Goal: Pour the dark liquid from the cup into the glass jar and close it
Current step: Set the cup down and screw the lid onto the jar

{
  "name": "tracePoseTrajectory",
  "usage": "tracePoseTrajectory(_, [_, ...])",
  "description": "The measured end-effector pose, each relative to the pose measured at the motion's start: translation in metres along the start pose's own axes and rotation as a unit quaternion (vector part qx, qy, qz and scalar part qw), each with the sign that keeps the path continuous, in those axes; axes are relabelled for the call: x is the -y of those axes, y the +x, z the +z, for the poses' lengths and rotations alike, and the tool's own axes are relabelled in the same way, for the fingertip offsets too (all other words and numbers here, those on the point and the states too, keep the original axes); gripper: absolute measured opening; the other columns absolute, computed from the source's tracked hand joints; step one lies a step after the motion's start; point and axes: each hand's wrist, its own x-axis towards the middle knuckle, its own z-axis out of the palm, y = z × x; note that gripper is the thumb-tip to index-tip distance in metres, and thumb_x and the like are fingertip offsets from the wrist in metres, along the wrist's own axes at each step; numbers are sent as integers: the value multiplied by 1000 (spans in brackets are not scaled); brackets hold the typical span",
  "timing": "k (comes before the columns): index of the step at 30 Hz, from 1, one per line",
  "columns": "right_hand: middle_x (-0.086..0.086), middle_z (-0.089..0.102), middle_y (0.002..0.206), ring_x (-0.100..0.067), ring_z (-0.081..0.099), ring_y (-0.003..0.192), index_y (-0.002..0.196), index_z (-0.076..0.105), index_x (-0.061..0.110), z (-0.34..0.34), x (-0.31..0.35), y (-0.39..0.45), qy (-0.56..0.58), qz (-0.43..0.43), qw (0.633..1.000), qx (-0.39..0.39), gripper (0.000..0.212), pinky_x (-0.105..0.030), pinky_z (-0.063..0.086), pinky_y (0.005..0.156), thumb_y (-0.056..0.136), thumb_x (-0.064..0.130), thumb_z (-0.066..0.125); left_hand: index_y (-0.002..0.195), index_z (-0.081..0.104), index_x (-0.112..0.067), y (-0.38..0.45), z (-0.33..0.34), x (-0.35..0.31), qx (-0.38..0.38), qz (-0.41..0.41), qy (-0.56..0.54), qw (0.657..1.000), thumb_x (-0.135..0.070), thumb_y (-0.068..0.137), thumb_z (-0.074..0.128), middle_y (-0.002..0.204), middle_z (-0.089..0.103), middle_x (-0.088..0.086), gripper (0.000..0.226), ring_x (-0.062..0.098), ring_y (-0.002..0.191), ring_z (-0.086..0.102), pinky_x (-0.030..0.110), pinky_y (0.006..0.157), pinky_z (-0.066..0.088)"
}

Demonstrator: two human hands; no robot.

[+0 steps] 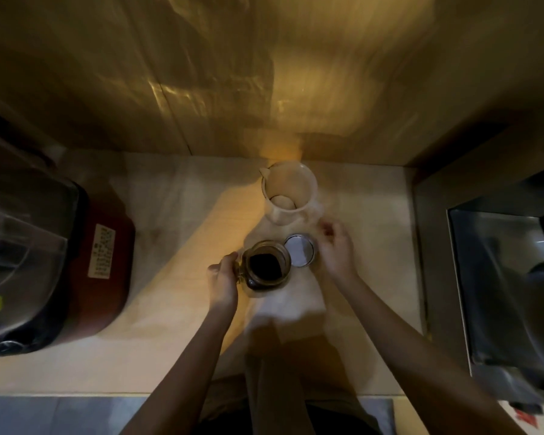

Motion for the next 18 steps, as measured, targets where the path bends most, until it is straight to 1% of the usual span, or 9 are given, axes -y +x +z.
tracePoseTrajectory(1, [-18, 56, 117, -29, 52, 108, 117, 55, 1, 2, -7, -4, -51, -30, 997, 51, 39, -34, 43, 87, 81, 9, 68, 46, 42, -16, -1, 1, -2, -4, 4, 9, 1000, -17, 87, 48, 35, 40, -9, 41, 11, 51, 36, 30, 59, 30])
tracePoseTrajectory(3, [-15, 49, 131, -29, 43, 120, 130, 45, 6, 6, -19, -9, -151, -95, 976, 126, 70, -40, 39, 97, 70, 17, 79, 53, 46, -19, -4, 2, -6, -8, 20, 41, 999, -15, 90, 44, 53, 42, 1, 37, 13, 59, 36, 20, 57, 33])
tracePoseTrajectory(5, [-10, 44, 138, -28, 37, 125, 136, 38, 9, 11, -24, -12, -226, -135, 952, 156, 86, -39, 34, 102, 64, 26, 82, 58, 47, -21, -7, 1, -7, -11, 37, 75, 996, -14, 92, 41, 65, 37, 2, 35, 11, 61, 37, 9, 53, 34])
tracePoseTrajectory(9, [-9, 50, 131, -29, 42, 121, 133, 41, 10, 13, -27, -15, -289, -167, 934, 125, 79, -37, 36, 102, 66, 26, 80, 72, 54, -12, -7, -2, -7, -1, 42, 111, 993, -15, 93, 38, 69, 38, -1, 27, 9, 64, 39, 6, 50, 33])
tracePoseTrajectory(10, [-10, 51, 129, -29, 43, 119, 132, 43, 9, 12, -26, -16, -284, -173, 935, 121, 77, -37, 37, 100, 66, 26, 80, 71, 54, -12, -6, -3, -7, 4, 40, 119, 992, -15, 93, 38, 68, 39, 0, 27, 10, 63, 39, 9, 52, 33])
tracePoseTrajectory(12, [-9, 50, 127, -27, 45, 117, 130, 44, 10, 5, -20, -19, -244, -182, 943, 132, 77, -34, 39, 96, 65, 25, 82, 58, 49, -13, -2, -8, -3, 12, 48, 126, 991, -18, 92, 39, 62, 41, 5, 36, 13, 58, 40, 27, 62, 36])
tracePoseTrajectory(14, [-6, 49, 126, -23, 47, 116, 129, 45, 13, -6, -9, -23, -207, -190, 948, 150, 76, -27, 40, 87, 65, 26, 83, 54, 48, -13, 3, -14, 4, 25, 87, 144, 985, -23, 93, 38, 58, 47, 8, 42, 14, 58, 46, 34, 64, 35])
tracePoseTrajectory(16, [-5, 47, 126, -19, 47, 115, 130, 45, 13, -19, 1, -28, -199, -199, 946, 162, 76, -23, 36, 85, 66, 31, 83, 62, 53, -16, 6, -20, 9, 31, 132, 185, 973, -28, 94, 32, 72, 57, 10, 40, 23, 76, 54, 39, 75, 39])
tracePoseTrajectory(18, [-6, 46, 127, -20, 47, 117, 130, 45, 10, -33, 13, -32, -200, -209, 942, 171, 79, -23, 35, 88, 65, 35, 83, 76, 56, -24, 2, -25, 6, 37, 161, 187, 968, -29, 90, 30, 93, 59, 6, 30, 26, 96, 52, 41, 87, 39])
